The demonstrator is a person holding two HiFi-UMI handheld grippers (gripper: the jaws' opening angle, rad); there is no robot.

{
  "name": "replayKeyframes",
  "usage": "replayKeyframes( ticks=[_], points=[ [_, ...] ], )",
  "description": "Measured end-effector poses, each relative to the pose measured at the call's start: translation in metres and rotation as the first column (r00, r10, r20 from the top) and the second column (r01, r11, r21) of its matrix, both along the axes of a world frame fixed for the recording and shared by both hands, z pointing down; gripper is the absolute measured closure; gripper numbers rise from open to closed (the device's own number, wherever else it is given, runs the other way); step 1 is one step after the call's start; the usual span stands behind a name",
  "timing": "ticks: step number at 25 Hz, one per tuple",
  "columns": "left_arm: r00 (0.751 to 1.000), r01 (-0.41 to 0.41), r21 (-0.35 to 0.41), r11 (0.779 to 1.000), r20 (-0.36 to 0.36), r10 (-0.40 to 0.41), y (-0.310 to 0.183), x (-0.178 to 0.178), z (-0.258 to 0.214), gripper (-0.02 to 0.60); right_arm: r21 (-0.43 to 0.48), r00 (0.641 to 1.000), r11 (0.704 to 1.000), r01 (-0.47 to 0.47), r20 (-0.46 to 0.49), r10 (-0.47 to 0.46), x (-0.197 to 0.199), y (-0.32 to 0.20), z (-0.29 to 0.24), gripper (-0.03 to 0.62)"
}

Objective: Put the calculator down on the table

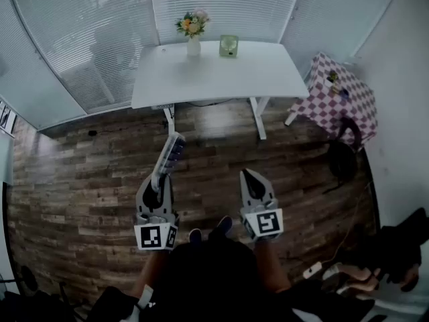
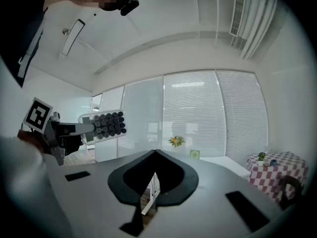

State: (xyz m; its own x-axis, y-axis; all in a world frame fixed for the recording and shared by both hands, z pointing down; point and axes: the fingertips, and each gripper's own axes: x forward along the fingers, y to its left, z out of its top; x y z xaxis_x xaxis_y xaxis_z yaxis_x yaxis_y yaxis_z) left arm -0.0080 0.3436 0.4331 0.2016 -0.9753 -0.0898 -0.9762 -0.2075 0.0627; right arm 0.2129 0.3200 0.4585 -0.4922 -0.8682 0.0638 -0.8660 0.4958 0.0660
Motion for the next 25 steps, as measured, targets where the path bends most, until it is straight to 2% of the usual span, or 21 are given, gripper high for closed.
replayKeyframes(
  ticks=[15,19,25],
  points=[
    [1.000,0.014,-0.003,1.000,0.005,-0.014,0.012,-0.018,0.003,0.482,-0.022,1.000,1.000,0.000,0.029,0.001,-0.010,0.005,0.004,0.589],
    [1.000,0.018,-0.004,1.000,0.005,-0.018,0.016,-0.025,0.006,0.482,-0.044,0.996,0.999,-0.023,0.090,0.027,-0.005,0.004,0.014,0.589],
    [1.000,0.003,0.005,1.000,0.001,-0.003,0.025,-0.038,0.006,0.482,0.002,0.992,0.999,-0.034,0.118,0.034,-0.017,0.011,0.003,0.589]
  ],
)
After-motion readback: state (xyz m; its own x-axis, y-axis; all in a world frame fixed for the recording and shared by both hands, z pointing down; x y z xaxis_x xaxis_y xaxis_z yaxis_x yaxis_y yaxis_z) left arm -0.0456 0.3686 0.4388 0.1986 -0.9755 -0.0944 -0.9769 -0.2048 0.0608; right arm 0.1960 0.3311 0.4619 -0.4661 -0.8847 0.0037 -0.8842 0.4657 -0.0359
